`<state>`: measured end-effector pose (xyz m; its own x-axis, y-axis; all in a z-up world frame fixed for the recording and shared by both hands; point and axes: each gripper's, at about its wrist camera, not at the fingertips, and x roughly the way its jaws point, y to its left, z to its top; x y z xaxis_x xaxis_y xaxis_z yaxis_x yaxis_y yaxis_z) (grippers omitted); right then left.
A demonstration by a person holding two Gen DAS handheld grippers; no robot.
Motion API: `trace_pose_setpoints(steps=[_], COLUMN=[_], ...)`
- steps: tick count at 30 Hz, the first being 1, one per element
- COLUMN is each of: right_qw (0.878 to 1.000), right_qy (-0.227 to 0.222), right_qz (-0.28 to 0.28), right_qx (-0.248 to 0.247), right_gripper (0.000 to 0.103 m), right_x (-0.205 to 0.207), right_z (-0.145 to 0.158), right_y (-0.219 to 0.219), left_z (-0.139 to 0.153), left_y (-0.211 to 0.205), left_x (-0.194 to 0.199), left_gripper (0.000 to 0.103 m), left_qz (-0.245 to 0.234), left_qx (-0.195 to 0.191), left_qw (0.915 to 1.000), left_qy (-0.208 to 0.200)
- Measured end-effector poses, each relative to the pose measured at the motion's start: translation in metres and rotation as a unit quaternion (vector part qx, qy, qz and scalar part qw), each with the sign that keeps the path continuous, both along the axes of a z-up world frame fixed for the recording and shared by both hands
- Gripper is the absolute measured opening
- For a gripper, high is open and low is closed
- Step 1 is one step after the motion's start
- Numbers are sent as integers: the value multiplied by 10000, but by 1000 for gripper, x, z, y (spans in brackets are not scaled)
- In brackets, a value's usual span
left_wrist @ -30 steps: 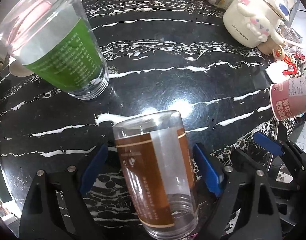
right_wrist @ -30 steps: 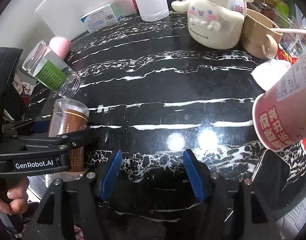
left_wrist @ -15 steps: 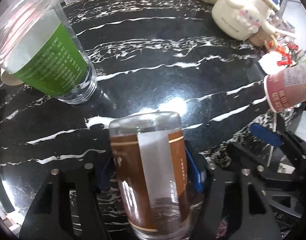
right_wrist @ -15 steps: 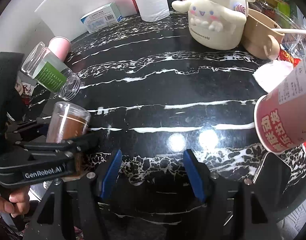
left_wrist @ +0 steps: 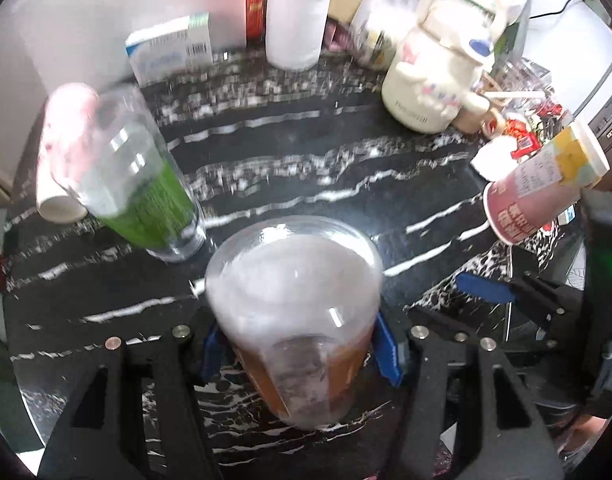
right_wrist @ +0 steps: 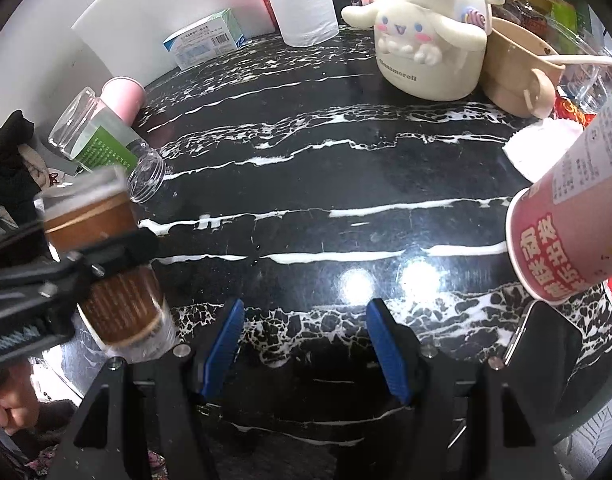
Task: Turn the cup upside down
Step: 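Rotate the held brown-labeled cup with the left tool to stand it upright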
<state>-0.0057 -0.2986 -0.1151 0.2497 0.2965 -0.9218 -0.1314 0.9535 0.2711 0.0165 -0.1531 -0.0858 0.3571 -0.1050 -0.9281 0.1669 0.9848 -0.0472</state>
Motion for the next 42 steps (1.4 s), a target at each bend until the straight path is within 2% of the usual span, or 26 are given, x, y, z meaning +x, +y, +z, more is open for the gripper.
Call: trace_pose_setpoints(steps=[6, 9, 11, 14, 28, 32, 34, 42], right_qw=[10000, 10000, 10000, 9999, 9999, 9999, 9999, 9999], right_qy=[-1, 30, 32, 28, 46, 14, -4, -11], right_qz=[-36, -60, -80, -114, -140, -128, -137, -147], right_qx=[7, 6, 8, 24, 2, -8, -9, -13], right_gripper=[64, 64, 64, 64, 64, 64, 64, 64], right_x=[1, 2, 3, 5, 13, 13, 14, 16], right_z=[0, -3, -3, -4, -8, -7, -6, -6], right_y=[-2, -3, -3, -3, 0, 0, 0, 0], left_z=[31, 44, 47, 43, 5, -2, -3, -2], left_y=[-3, -6, -9, -11, -17, -19, -21, -26], left_x=[1, 5, 11, 23, 48, 52, 53, 56], left_gripper=[58, 58, 58, 58, 58, 58, 58, 59], left_qz=[-33, 47, 53, 2, 24, 64, 101, 43], left_qx=[74, 48, 53, -109, -138, -22, 159, 315], left_qw=[9974, 9910, 9876, 9892, 9946, 9958, 9958, 9962], left_qy=[-713, -1340, -1565, -1460, -1024, -918, -897, -816])
